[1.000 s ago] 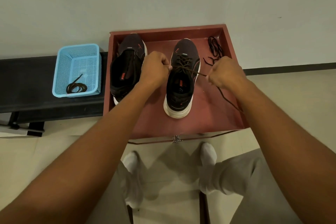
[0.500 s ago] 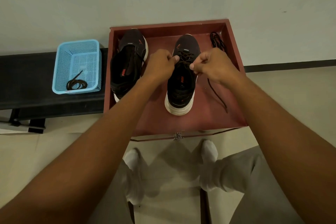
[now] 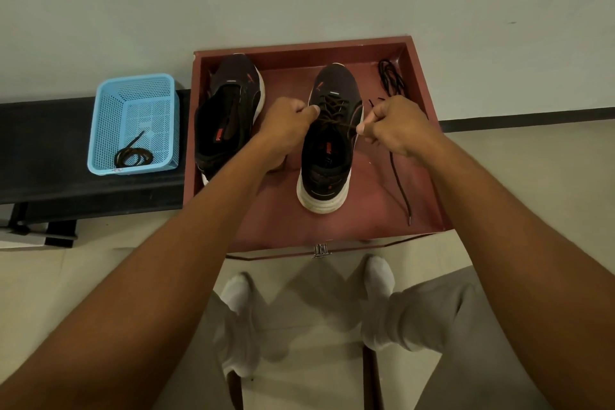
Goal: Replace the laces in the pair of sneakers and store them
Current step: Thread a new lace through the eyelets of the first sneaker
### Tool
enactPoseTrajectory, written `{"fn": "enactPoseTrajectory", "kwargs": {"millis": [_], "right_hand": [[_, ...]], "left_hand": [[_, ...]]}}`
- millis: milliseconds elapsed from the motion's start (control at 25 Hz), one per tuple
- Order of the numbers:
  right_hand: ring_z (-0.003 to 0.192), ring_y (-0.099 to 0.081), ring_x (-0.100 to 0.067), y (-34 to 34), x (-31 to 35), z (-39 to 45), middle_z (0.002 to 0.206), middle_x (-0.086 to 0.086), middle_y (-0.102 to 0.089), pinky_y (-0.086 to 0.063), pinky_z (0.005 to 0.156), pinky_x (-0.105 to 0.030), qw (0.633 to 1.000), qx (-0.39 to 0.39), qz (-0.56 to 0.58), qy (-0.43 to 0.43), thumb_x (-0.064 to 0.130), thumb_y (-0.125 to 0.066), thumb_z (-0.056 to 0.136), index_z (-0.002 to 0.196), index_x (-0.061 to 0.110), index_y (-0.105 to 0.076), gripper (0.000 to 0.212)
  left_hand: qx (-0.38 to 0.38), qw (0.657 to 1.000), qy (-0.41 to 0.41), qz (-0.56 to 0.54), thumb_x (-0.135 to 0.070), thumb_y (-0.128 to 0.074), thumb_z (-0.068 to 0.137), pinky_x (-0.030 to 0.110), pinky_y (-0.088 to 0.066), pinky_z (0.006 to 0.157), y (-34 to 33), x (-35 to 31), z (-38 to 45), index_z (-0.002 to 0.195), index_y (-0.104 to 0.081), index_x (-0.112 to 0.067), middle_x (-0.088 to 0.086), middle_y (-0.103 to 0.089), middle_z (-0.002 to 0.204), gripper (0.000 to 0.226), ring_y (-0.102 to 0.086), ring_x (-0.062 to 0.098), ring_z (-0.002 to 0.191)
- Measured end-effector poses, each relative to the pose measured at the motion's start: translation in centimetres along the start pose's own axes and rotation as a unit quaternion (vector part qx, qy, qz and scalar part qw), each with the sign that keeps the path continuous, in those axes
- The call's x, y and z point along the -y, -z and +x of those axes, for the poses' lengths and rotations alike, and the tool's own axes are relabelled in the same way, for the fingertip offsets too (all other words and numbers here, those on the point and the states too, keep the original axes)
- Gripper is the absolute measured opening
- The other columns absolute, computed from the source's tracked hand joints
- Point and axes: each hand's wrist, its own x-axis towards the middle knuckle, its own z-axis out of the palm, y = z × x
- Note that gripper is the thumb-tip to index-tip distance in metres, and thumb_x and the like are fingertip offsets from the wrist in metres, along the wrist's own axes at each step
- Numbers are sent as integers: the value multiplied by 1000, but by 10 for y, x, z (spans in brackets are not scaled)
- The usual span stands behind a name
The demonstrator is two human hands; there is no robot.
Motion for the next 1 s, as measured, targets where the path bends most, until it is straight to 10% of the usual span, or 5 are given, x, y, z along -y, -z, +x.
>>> {"fn": "enactPoseTrajectory", "kwargs": {"millis": [360, 720, 1000], "right_hand": [[68, -58, -11, 7, -3, -9, 77, -4, -64, -46, 60, -17, 978, 79, 194, -8, 20, -58, 105, 92, 6, -71, 23], [96, -69, -14, -1, 8, -2, 104, -3, -77, -50, 81, -28, 874, 136, 461, -75, 15, -53, 104, 99, 14, -74, 22], [102, -75, -14, -6, 10, 3, 115, -10, -77, -52, 78, -24, 861, 93, 498, -35, 9, -56, 103, 121, 2, -70, 24]], "left_hand": [[101, 989, 24, -105, -33, -54, 106, 29, -40, 62, 25, 4, -12, 71, -51, -20, -3, -49, 67, 37, -44, 10, 61], [145, 976, -13, -163, -25, -52, 108, 29, -48, 79, 42, -3, -18, 93, -73, -9, 21, -71, 121, 30, -57, 24, 94], [125, 960, 4, -252, -11, -49, 106, 30, -52, 86, 43, -12, -19, 109, -73, -2, 15, -75, 116, 26, -69, 20, 104]]}}
